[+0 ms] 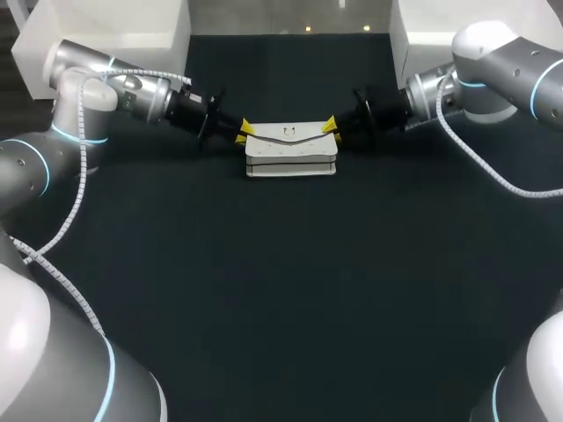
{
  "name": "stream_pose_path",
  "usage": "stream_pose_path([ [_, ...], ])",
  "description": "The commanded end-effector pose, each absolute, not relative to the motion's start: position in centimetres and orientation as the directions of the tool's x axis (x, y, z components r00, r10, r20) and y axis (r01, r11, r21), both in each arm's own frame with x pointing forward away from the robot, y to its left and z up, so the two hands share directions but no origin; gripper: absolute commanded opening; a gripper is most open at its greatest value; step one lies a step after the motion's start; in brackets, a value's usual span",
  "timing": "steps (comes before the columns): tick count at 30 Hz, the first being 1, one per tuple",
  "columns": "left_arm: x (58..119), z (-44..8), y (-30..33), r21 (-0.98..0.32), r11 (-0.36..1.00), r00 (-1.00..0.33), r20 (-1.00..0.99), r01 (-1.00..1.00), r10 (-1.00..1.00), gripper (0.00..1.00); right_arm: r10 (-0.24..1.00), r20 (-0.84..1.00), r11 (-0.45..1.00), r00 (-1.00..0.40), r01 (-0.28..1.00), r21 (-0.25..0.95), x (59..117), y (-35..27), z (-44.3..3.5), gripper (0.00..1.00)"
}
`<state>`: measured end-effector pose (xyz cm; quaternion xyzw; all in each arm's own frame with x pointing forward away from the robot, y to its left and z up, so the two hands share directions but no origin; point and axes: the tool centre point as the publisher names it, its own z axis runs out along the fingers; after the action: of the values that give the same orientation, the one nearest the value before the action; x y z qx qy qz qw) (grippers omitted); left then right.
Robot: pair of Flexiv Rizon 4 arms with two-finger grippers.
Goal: Pick up the bag, open it, inspect its contents, close it, and place it on the opposite side
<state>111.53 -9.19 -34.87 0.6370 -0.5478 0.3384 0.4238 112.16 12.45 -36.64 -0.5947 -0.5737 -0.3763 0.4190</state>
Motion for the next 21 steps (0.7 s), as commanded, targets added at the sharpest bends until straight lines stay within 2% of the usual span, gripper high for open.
stream_pose_path([
  [1,111.59,-34.97,-9.25,0.159,-0.039,0.161,0.9,-0.987,-0.406,0.0,0.36,0.93,0.028,0.069,0.996,-0.084,112.66,12.5,-36.86,0.0],
  [2,111.53,-34.91,-9.2,0.157,-0.039,0.16,0.9,-0.987,-0.405,0.22,0.358,0.931,0.022,0.074,0.996,-0.088,112.65,12.52,-36.86,0.0],
  [3,111.48,-34.86,-9.18,0.153,-0.041,0.156,0.901,-0.987,-0.405,0.35,0.358,0.931,0.02,0.076,0.996,-0.089,112.65,12.53,-36.86,0.02],
  [4,111.42,-34.8,-9.16,0.148,-0.042,0.152,0.902,-0.988,-0.403,0.37,0.357,0.931,0.018,0.078,0.996,-0.09,112.64,12.54,-36.85,0.29],
  [5,111.38,-34.76,-9.14,0.147,-0.042,0.151,0.903,-0.988,-0.403,0.37,0.356,0.931,0.016,0.079,0.996,-0.09,112.65,12.54,-36.84,0.4],
  [8,111.36,-34.68,-9.13,0.142,-0.042,0.147,0.905,-0.989,-0.4,0.36,0.351,0.933,0.008,0.081,0.996,-0.09,112.69,12.57,-36.73,0.49],
  [9,111.37,-34.68,-9.13,0.14,-0.043,0.146,0.905,-0.989,-0.399,0.32,0.35,0.933,0.007,0.082,0.996,-0.09,112.7,12.57,-36.7,0.52],
  [11,111.42,-34.74,-9.16,0.139,-0.045,0.145,0.906,-0.989,-0.398,0.13,0.349,0.934,0.005,0.082,0.996,-0.09,112.7,12.59,-36.67,0.49],
  [12,111.48,-34.86,-9.23,0.139,-0.046,0.146,0.906,-0.989,-0.398,0.0,0.348,0.934,0.003,0.084,0.996,-0.09,112.7,12.61,-36.66,0.48],
  [15,111.53,-35.25,-9.44,0.144,-0.052,0.152,0.901,-0.988,-0.405,0.0,0.343,0.935,-0.003,0.091,0.995,-0.095,112.69,12.7,-36.77,0.41],
  [16,111.56,-35.38,-9.48,0.145,-0.057,0.155,0.899,-0.988,-0.41,0.0,0.343,0.935,-0.004,0.092,0.995,-0.096,112.69,12.72,-36.82,0.27],
  [17,111.58,-35.47,-9.5,0.147,-0.057,0.157,0.898,-0.987,-0.41,0.0,0.342,0.935,-0.005,0.093,0.995,-0.098,112.67,12.73,-36.87,0.0],
  [21,111.6,-35.58,-9.54,0.151,-0.055,0.16,0.897,-0.987,-0.411,0.0,0.343,0.935,-0.005,0.094,0.995,-0.098,112.63,12.72,-36.89,0.0],
])
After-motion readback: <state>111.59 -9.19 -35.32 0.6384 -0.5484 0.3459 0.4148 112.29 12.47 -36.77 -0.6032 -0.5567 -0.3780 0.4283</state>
